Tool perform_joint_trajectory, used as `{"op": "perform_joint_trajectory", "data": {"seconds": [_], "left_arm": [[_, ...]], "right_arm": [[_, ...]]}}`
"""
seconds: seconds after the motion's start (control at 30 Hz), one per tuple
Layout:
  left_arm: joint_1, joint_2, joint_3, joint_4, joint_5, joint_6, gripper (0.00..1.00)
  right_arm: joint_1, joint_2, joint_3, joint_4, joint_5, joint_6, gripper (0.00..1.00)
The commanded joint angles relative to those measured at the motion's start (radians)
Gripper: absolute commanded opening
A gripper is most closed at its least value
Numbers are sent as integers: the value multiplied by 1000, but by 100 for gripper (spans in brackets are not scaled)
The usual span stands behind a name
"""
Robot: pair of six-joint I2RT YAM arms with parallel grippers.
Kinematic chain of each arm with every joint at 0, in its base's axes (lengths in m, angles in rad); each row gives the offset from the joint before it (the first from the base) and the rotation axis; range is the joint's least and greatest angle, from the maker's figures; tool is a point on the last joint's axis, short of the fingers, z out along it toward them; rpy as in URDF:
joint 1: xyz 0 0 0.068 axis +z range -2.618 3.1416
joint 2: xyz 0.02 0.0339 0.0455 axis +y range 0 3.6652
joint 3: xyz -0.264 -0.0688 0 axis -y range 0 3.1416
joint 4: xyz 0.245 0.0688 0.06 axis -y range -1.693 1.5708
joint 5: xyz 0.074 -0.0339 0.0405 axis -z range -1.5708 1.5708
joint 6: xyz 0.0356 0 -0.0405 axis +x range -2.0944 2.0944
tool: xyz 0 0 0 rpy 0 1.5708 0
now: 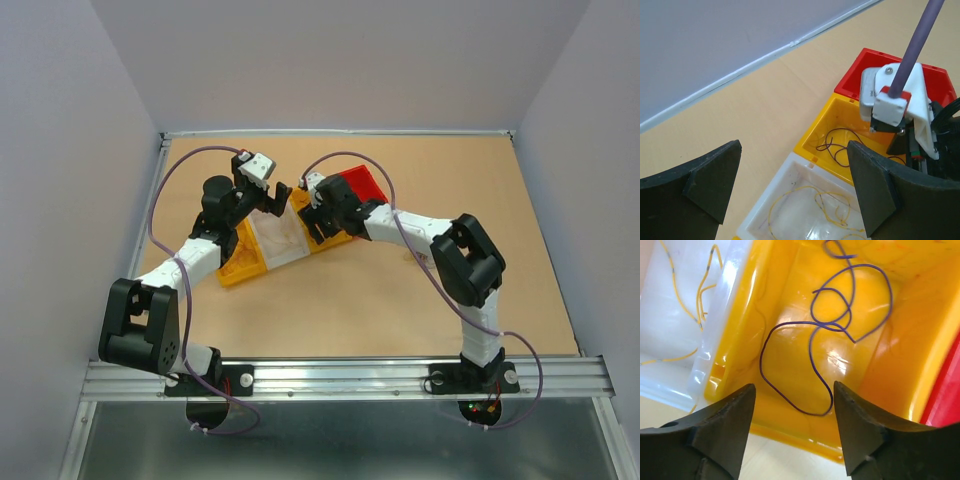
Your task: Untangle the cables
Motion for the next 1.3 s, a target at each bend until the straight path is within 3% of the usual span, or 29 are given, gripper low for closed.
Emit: {"op": "perform_joint_trajectory", "data": {"seconds": [0.0,0.27,0.47,0.5,0.63,0.7,1.07,1.2,1.27], "left_arm": [[3,-10,31,35,5,15,99],[3,-21,25,36,3,15,99],[3,-26,23,35,11,16,99],[1,-29,22,38,14,16,99],[-10,-24,20,44,12,16,98],[-14,-20,20,44,14,16,98],[-117,-40,-12,44,69,94,98],[-189,-35,-32,42,90,147,98],[-200,-32,-35,38,100,161,98]], "right_arm": [[3,-65,-6,22,59,34,70],[3,-144,-28,113,199,120,70],[3,-317,-193,198,276,155,66],[3,-342,-215,198,288,158,67],[1,-468,-371,200,403,176,90],[-11,-528,-411,177,484,199,93],[-100,-749,-632,-32,647,371,86],[-103,-761,-655,-32,679,396,74],[-106,-746,-655,-30,681,391,73]]}}
